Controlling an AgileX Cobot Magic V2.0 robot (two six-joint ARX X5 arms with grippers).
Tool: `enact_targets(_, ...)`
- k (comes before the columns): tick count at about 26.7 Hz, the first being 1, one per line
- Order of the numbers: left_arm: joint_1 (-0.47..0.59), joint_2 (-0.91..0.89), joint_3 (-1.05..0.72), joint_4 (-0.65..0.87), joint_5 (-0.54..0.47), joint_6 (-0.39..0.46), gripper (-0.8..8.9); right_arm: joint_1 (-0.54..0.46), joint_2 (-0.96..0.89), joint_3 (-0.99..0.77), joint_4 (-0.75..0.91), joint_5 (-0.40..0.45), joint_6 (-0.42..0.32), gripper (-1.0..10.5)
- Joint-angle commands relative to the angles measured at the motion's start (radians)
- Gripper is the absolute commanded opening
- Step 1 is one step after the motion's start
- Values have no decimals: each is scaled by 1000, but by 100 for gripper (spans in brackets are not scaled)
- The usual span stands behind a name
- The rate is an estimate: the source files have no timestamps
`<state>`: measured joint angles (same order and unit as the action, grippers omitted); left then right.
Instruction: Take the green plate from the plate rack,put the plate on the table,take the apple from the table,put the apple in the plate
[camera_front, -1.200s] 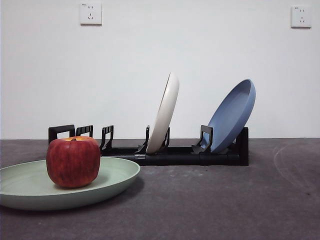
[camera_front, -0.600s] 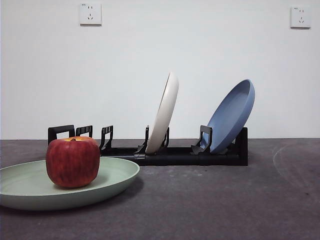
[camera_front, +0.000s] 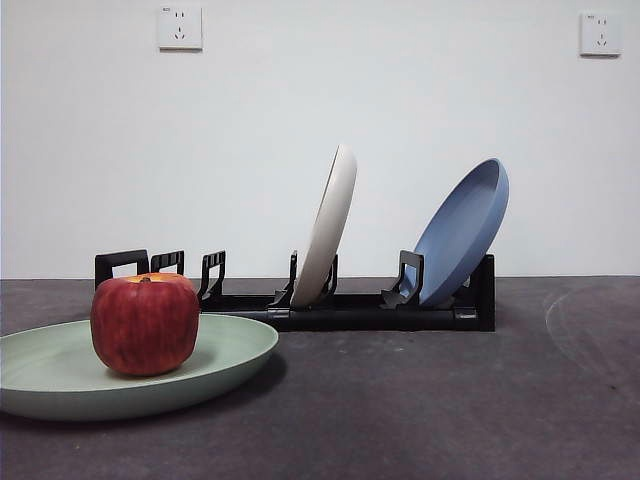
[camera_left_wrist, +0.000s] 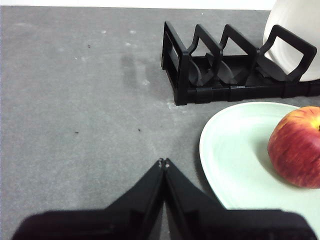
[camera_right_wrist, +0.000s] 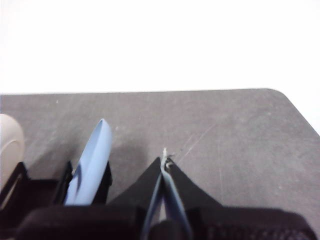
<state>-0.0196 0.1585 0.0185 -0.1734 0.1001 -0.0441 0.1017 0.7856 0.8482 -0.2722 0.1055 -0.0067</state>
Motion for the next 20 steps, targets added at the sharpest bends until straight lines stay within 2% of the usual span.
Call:
enact_targets(1,3,8,-6,6,4,15,-4,-41,-67,-187,170,-9,-5,0)
enact_targets(6,3,22,-6,7,4,15,-4,-89,-215,-449,334,0,-5,0)
enact_targets(12,3,36,-6,6,4,15,-4,-130,-405,-685,380,4,21,0)
enact_targets(20,3,52,-6,11,5,15,-4,-137,-587,-806,370,6,47,0)
